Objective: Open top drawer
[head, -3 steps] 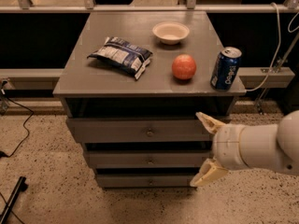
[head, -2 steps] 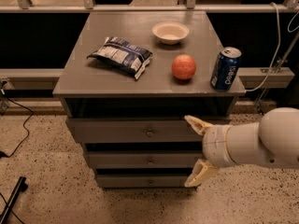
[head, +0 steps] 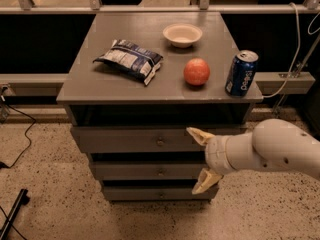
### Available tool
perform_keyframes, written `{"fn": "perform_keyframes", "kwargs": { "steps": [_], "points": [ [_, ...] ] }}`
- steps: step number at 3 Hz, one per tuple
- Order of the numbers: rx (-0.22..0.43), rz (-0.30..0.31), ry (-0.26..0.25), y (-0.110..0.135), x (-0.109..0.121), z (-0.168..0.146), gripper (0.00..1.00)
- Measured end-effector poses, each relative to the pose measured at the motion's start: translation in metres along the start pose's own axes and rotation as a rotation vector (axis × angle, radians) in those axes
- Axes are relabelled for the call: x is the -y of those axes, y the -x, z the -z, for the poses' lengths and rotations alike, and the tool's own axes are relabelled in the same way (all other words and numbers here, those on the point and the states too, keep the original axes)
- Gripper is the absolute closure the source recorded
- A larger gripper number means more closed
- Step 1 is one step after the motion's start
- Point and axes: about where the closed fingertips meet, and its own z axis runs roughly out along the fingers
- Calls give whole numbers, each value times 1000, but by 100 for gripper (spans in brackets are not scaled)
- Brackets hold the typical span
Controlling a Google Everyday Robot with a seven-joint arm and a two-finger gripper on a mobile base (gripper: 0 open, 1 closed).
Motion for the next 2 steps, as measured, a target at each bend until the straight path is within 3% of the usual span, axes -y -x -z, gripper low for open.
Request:
{"fn": "perform_keyframes", "kwargs": {
  "steps": [2],
  "points": [
    [-35, -11, 1, -46, 48, -48, 0]
  ]
}}
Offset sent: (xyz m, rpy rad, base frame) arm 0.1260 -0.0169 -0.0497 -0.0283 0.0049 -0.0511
